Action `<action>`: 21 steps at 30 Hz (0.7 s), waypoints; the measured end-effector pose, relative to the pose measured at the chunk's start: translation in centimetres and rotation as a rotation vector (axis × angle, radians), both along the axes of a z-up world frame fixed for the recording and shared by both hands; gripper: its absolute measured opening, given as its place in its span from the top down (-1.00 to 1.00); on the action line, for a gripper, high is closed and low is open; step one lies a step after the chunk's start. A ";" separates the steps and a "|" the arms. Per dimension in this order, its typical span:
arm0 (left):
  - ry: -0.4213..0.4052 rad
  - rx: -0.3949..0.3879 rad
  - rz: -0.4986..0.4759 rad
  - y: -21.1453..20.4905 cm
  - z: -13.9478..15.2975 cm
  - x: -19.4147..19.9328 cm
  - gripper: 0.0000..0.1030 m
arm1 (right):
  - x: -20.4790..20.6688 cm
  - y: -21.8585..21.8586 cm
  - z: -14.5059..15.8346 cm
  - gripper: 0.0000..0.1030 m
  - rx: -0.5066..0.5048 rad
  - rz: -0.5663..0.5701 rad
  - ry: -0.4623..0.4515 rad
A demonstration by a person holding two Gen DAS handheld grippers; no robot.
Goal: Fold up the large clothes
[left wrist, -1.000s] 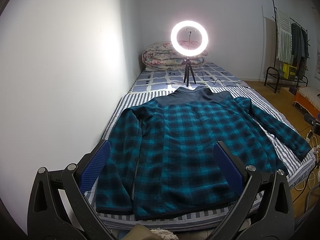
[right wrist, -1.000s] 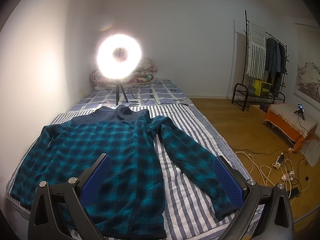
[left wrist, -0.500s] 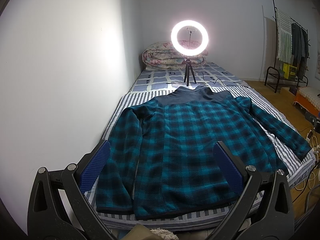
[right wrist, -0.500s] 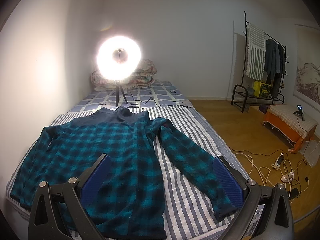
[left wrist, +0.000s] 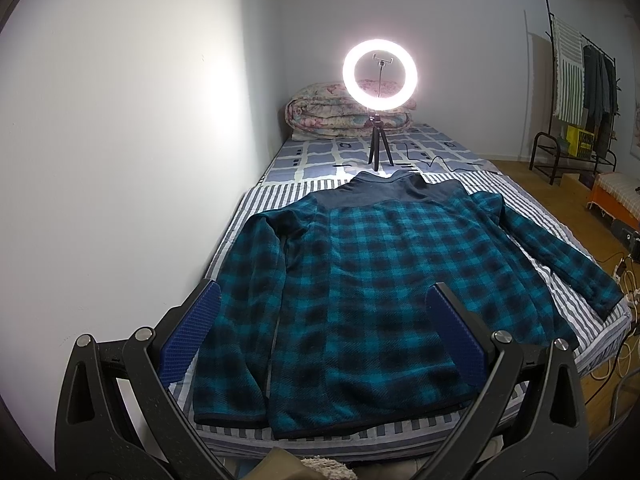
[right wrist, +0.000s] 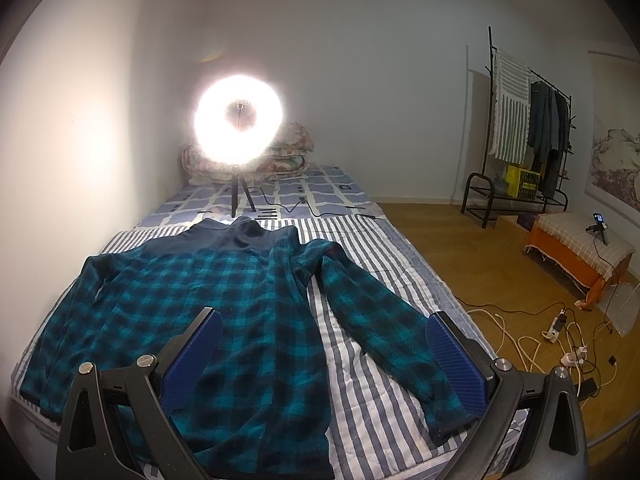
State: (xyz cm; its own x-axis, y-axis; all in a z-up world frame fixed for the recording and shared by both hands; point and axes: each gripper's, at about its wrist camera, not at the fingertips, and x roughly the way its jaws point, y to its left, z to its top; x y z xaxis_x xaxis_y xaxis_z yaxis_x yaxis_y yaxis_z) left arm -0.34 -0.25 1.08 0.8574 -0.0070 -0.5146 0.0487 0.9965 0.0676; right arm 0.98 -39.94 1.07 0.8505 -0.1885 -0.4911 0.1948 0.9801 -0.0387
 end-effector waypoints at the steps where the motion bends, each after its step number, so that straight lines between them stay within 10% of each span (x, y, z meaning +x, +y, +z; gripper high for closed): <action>1: 0.000 0.001 0.001 0.0 0.0 0.0 -1.00 | 0.1 0.0 0.1 -0.99 -0.001 0.000 -0.002; 21: 0.020 0.016 0.030 1.4 -1.3 0.5 -1.00 | 0.3 2.1 0.2 -0.99 -0.004 0.039 -0.020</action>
